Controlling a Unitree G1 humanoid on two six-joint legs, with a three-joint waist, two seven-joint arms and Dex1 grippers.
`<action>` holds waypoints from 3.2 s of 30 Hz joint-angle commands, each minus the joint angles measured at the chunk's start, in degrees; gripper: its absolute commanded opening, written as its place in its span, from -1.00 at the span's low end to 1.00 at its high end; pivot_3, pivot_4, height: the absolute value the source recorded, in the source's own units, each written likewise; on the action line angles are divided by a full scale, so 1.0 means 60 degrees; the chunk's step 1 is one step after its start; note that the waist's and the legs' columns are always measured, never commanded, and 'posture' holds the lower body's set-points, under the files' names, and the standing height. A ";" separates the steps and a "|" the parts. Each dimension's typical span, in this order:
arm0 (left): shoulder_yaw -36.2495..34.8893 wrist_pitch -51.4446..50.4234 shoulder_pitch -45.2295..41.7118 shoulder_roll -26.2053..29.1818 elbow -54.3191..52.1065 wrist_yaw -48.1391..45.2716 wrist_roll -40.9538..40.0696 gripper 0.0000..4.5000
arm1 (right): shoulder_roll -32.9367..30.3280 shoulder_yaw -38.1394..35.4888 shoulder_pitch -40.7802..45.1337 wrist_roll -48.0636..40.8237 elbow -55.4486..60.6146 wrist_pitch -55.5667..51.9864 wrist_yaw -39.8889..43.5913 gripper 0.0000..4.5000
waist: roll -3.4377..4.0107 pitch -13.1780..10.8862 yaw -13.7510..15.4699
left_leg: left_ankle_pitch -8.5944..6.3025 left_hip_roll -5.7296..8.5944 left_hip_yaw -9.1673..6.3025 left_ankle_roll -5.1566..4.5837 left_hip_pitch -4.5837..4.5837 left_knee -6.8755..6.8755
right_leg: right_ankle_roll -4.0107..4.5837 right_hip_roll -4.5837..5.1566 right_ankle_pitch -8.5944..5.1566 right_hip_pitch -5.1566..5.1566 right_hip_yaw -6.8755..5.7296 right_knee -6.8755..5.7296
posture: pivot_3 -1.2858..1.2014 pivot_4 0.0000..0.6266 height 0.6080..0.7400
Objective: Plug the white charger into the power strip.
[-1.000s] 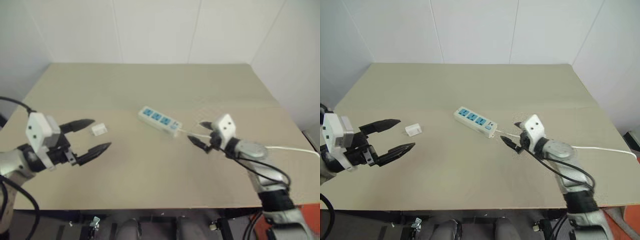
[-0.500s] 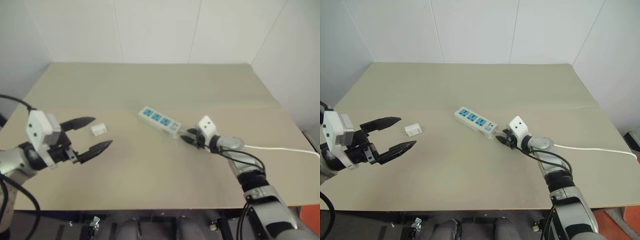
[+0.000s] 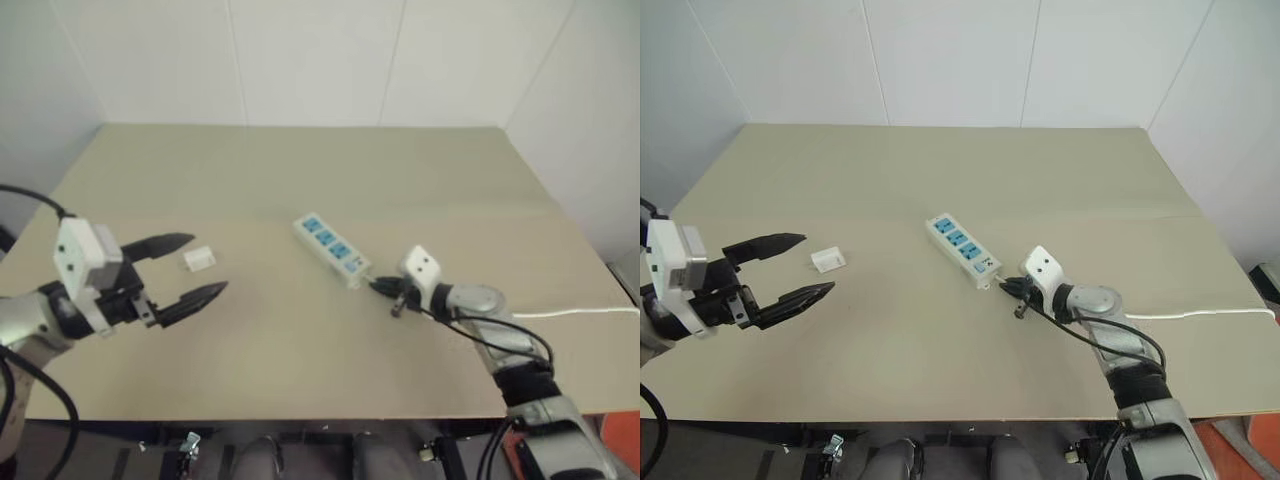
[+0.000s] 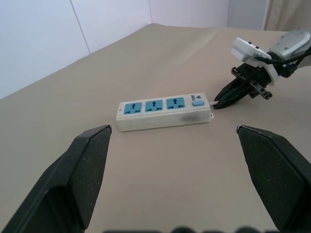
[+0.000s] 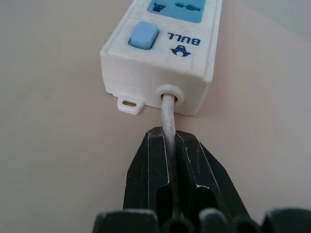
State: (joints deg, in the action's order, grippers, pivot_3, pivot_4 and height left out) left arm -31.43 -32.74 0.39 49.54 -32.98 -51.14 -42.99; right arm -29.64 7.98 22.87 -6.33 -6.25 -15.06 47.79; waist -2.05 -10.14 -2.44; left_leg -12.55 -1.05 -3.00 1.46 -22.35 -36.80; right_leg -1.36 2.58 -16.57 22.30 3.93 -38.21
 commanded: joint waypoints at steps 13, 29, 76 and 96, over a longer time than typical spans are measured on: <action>0.0320 0.0140 -0.0416 0.0136 0.0077 -0.0081 -0.0111 1.00 | -0.0508 -0.0493 -0.1837 -0.0451 0.2829 -0.1154 -0.0542 0.12 | -0.0001 0.0000 -0.0004 | -0.0001 0.0001 0.0005 -0.0001 0.0000 0.0000 | -0.0001 -0.0002 0.0001 -0.0003 0.0002 0.0012 | 0.03 -0.52 1.00; 0.0357 0.0257 -0.0483 -0.0041 0.0087 0.0040 -0.0145 1.00 | 0.2113 -0.0896 -0.1964 -0.1238 0.3461 -0.0739 -0.2670 0.99 | 0.0001 -0.0001 -0.0024 | -0.0003 -0.0003 0.0004 -0.0004 0.0002 0.0000 | -0.0003 -0.0007 0.0004 -0.0001 0.0004 0.0010 | 0.03 -0.52 1.00; 0.0265 0.0265 -0.0306 0.0021 -0.0026 -0.0025 -0.0393 1.00 | 0.3332 0.0327 -0.1121 -0.0186 -0.0332 0.1223 -0.2652 0.99 | -0.0024 0.0020 -0.0229 | -0.0004 -0.0008 0.0007 -0.0001 0.0048 0.0001 | 0.0006 -0.0012 0.0011 -0.0024 0.0010 -0.0017 | 0.03 -0.52 1.00; 0.0227 0.0260 -0.0458 0.0193 0.0173 -0.0231 -0.0384 1.00 | 0.2511 -0.0229 -0.0266 -0.0926 -0.1145 0.2875 -0.0440 0.53 | -0.0046 0.0031 -0.0237 | -0.0002 -0.0010 0.0011 -0.0001 0.0062 -0.0001 | 0.0016 -0.0020 0.0017 -0.0019 0.0017 -0.0049 | 0.03 -0.52 1.00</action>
State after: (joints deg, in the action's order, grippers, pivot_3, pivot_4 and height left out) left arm -28.73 -32.53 -1.60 49.71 -31.69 -52.18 -44.87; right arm -13.49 8.31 19.85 -9.85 -13.80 0.19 42.05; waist -2.32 -9.95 -3.86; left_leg -12.56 -1.10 -2.94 1.46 -22.03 -36.81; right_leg -1.27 2.46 -16.48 22.21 4.03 -38.48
